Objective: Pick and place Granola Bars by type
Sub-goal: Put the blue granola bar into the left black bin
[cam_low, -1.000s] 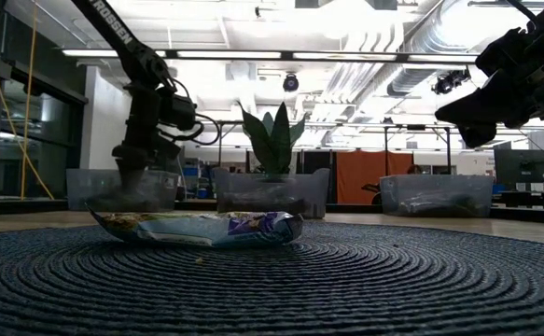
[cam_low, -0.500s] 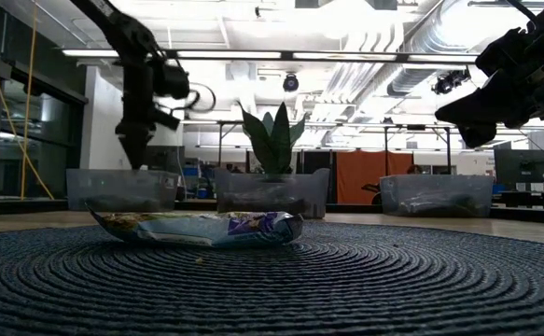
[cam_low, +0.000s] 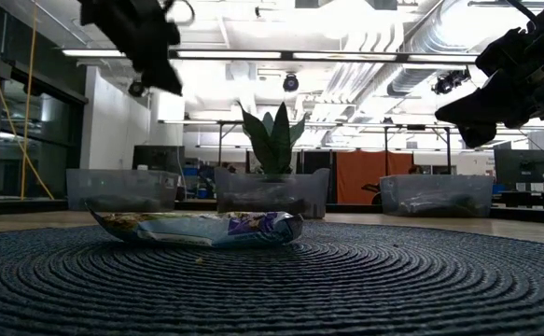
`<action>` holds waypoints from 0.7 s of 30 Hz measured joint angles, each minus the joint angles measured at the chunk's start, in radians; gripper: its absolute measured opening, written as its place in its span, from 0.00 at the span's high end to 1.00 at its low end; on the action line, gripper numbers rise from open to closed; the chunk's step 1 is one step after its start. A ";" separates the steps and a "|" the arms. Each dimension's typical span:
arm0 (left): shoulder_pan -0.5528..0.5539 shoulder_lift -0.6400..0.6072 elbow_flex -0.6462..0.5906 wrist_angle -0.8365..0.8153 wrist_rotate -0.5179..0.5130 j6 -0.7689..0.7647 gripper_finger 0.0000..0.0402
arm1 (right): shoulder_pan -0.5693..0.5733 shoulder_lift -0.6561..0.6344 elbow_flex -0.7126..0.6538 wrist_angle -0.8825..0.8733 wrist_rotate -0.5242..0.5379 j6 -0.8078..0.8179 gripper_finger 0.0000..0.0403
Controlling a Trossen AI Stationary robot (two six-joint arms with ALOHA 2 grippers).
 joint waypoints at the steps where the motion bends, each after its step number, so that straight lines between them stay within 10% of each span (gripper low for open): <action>1: 0.000 -0.019 0.000 0.020 0.041 -0.029 0.48 | 0.000 0.000 0.000 0.000 0.000 0.000 1.00; 8: -0.034 -0.120 0.000 0.157 0.246 -0.203 0.48 | 0.000 0.000 0.000 0.000 0.000 0.000 1.00; 21: -0.439 -0.168 0.001 0.310 0.135 -0.357 0.48 | 0.000 0.000 0.000 0.000 0.000 0.000 1.00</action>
